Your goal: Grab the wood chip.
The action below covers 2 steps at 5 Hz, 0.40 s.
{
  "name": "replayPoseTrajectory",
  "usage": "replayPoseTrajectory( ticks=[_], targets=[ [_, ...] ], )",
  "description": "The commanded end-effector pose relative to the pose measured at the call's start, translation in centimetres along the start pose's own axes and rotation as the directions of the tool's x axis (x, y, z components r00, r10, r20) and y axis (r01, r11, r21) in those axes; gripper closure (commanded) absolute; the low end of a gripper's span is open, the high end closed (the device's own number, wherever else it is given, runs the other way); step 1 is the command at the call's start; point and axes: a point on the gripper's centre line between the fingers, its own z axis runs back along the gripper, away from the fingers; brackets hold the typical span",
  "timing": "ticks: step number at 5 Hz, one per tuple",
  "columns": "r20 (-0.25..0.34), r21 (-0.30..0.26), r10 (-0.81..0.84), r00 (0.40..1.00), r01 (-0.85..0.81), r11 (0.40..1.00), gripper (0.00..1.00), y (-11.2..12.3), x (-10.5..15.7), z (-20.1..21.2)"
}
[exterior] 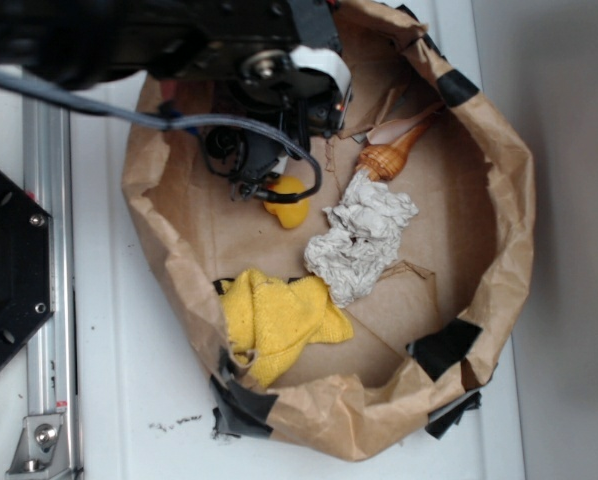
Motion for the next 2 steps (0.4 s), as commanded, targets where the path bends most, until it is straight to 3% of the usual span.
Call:
replayPoseTrajectory(
  ticks=[1, 2],
  targets=[
    [0.052, -0.081, 0.189, 0.981, -0.184, 0.98, 1.0, -0.9, 5.6, 7.9],
    [0.02, -0.078, 0.216, 0.976, -0.214, 0.974, 1.0, -1.1, 5.7, 6.7]
  ],
)
